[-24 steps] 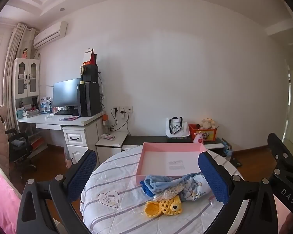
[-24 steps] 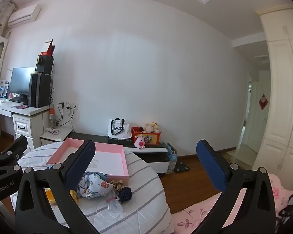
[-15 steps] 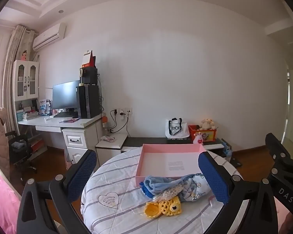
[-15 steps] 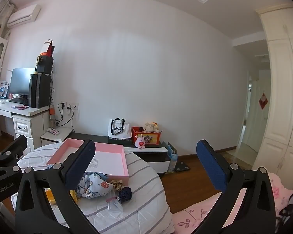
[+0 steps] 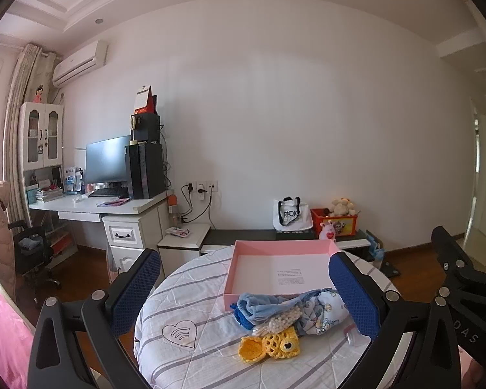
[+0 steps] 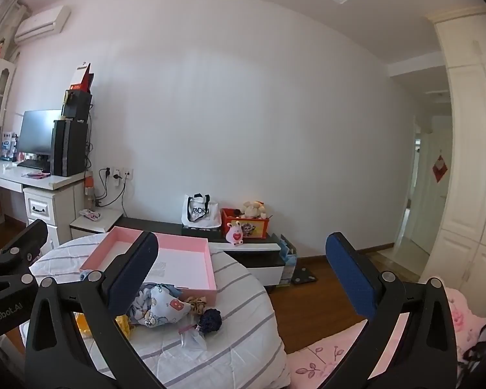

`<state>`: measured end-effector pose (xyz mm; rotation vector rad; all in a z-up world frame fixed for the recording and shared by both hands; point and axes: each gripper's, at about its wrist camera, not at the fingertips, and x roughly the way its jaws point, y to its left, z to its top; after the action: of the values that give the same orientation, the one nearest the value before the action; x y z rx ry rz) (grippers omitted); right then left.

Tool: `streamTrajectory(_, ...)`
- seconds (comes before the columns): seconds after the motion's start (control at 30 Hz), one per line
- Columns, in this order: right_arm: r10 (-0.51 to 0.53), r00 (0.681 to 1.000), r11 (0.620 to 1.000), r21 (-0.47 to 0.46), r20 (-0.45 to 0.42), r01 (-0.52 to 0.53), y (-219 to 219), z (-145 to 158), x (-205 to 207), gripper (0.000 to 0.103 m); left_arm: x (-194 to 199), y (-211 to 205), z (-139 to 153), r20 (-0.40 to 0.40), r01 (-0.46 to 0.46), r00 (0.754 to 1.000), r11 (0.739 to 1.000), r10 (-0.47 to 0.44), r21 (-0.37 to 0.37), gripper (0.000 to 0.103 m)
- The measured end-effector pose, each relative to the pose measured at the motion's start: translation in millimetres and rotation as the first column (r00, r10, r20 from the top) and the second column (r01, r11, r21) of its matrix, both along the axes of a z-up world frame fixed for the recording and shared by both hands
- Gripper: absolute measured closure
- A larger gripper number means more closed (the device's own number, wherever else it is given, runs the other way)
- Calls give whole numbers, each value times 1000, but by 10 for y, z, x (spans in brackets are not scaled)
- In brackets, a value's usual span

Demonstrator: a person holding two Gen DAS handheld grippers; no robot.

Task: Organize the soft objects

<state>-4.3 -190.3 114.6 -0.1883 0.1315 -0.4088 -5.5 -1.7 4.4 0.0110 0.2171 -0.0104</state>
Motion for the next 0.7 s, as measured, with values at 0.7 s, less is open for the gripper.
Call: streamTrajectory(0.7,5,1000,1000,8,0,-5,-6,-28,-20,0,5,-34,-3,1,-10,1000,1000,10,8,0)
